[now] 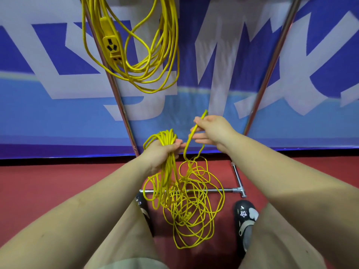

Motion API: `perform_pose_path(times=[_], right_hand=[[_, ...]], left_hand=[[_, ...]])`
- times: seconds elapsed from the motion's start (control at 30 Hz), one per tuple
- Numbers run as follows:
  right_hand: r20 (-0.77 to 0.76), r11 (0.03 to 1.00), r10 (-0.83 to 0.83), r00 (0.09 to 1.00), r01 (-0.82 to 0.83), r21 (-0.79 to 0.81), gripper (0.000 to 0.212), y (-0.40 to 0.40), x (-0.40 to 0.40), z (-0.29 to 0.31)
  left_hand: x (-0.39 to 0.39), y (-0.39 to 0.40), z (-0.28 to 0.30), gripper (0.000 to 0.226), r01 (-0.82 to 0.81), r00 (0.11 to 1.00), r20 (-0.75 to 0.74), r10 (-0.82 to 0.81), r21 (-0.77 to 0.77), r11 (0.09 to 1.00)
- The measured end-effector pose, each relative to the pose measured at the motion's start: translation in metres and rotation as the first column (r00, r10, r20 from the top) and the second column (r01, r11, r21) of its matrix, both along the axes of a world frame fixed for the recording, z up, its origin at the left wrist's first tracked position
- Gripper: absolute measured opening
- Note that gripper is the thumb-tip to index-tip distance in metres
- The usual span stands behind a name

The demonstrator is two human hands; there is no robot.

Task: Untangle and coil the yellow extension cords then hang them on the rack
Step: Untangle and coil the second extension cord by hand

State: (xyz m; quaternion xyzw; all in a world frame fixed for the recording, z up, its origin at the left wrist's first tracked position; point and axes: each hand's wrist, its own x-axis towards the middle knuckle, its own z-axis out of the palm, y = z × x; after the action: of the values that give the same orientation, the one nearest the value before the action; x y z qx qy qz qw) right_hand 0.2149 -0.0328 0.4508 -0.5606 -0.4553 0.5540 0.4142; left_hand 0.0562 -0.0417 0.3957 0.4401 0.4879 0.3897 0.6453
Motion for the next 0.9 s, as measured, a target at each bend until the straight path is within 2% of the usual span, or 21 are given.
perform_pose_path(times=[0.07,0.17,0.27,0.33,0.4,0.47,0.53,0.6,0.63,0.7,0.8,0.9], right_hand=[[-0.062,0.996,-0.055,0.997,0.051,-0.07,0.025,0.003,-0.004,0.009],[-0.105,0.991,-0.071,0.992,0.058,-0.121,0.025,0.005,-0.01,0.018],[-0.185,0.996,-0.031,0.982,0.015,-0.086,0.02,0.003,-0.012,0.026],[-0.174,1.0,0.021,0.985,-0.025,-0.017,0.014,-0.003,-0.01,0.028],[0.014,0.996,0.058,0.998,-0.059,0.065,0.009,-0.01,-0.005,0.024],[0.291,0.985,0.08,0.953,-0.121,0.125,0.013,-0.017,-0.001,0.009],[0.549,0.966,0.14,0.824,-0.236,0.109,0.019,-0.023,0.005,-0.012],[0.69,0.936,0.234,0.685,-0.351,0.031,0.021,-0.035,0.006,-0.031],[0.706,0.923,0.268,0.655,-0.385,0.007,0.024,-0.041,0.004,-0.04],[0.672,0.91,0.312,0.672,-0.416,-0.007,0.022,-0.05,-0.002,-0.054],[0.578,0.902,0.339,0.742,-0.431,0.025,0.009,-0.05,-0.012,-0.072],[0.487,0.919,0.316,0.814,-0.391,0.058,0.016,-0.045,-0.016,-0.086]], left_hand=[[0.002,-0.005,0.0,0.011,0.047,0.999,-0.028,-0.045,0.041,0.998],[0.007,-0.011,0.002,0.012,0.049,0.999,0.012,-0.05,0.036,0.998],[0.014,-0.014,0.008,0.013,0.02,1.0,0.013,-0.02,0.02,1.0],[0.018,-0.014,0.012,0.015,-0.024,0.999,0.037,0.024,-0.01,1.0],[0.021,-0.013,0.016,0.018,-0.073,0.993,0.088,0.076,-0.04,0.997],[0.021,-0.012,0.019,0.02,-0.122,0.982,0.137,0.132,-0.078,0.989],[0.019,-0.008,0.021,0.019,-0.165,0.97,0.16,0.183,-0.119,0.979],[0.015,-0.005,0.02,0.018,-0.19,0.961,0.168,0.218,-0.167,0.967],[0.014,-0.004,0.018,0.017,-0.196,0.958,0.171,0.23,-0.192,0.962],[0.011,-0.004,0.015,0.018,-0.197,0.95,0.194,0.244,-0.231,0.953],[0.005,0.001,0.008,0.02,-0.213,0.935,0.229,0.271,-0.248,0.945],[-0.002,0.009,-0.003,0.018,-0.209,0.922,0.263,0.285,-0.283,0.936]])
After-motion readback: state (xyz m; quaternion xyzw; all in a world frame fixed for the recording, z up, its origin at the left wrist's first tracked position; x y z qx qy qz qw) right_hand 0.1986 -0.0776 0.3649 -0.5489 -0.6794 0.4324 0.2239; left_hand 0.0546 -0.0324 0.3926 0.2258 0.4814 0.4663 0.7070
